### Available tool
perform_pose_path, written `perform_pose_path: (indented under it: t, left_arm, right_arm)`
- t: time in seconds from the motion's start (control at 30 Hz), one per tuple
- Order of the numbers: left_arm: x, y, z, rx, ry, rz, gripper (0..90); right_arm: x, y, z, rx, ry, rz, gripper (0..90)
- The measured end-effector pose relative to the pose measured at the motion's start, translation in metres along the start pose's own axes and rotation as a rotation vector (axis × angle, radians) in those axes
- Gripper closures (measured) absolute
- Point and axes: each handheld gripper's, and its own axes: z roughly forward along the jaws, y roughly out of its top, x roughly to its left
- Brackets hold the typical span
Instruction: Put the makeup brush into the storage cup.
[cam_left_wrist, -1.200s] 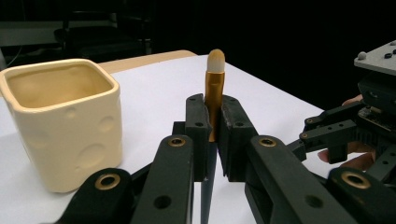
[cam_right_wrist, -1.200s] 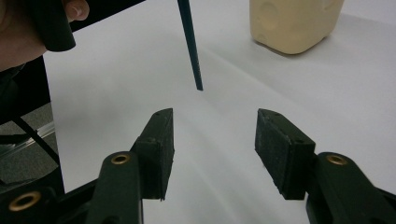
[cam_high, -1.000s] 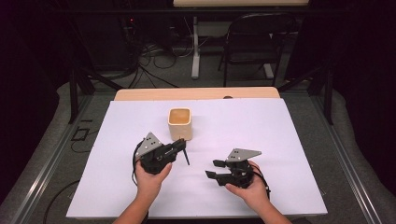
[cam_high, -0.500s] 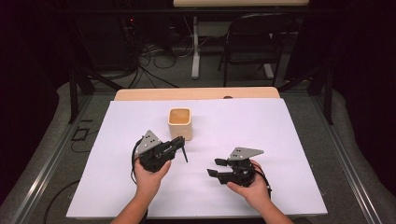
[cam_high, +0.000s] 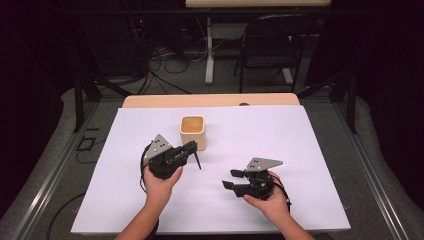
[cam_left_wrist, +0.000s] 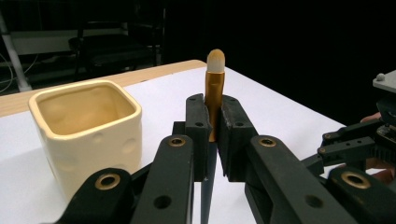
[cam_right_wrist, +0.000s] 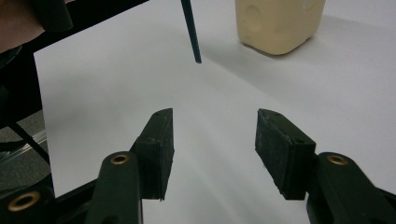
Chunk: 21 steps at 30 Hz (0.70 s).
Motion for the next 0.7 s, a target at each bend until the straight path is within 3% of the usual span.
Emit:
perform_pose_path:
  t: [0.7]
  left_arm:
    - [0.004,0.035,0.011,0.022,0.011,0.041,83.5]
  right_arm:
    - [-0.001,0.0,-0.002,0.002,-0.003,0.004,47.0]
